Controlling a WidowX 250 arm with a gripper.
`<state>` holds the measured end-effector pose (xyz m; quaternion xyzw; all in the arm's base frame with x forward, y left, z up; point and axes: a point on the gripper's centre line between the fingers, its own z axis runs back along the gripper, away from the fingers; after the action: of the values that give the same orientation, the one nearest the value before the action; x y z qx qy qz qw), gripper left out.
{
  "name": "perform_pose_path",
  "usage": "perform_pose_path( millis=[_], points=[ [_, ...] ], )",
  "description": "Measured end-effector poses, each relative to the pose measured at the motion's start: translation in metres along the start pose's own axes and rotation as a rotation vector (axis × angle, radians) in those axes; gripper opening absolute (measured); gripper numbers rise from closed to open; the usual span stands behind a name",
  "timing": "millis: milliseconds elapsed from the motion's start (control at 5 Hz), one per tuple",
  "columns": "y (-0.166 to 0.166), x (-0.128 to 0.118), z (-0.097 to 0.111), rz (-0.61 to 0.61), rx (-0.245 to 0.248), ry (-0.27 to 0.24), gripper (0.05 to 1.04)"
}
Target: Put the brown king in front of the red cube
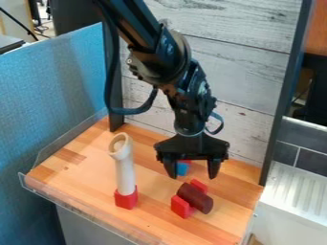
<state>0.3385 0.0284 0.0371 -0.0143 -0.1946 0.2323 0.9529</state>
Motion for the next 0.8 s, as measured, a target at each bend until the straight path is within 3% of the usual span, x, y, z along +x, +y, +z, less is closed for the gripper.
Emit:
perform_pose_path(
  millis=[200,400,600,800],
  points=[
    [0.004,0.003,-0.009,0.093,0.023,-0.079,1.001],
    [0.003,-0.002,-0.023,0.128,0.095,-0.117,1.001],
    [0.005,-0.011,-0.030,0.179,0.199,-0.102,1.001],
    [-0.001,-0.017,-0.030,0.267,0.224,-0.003,1.001]
  ],
)
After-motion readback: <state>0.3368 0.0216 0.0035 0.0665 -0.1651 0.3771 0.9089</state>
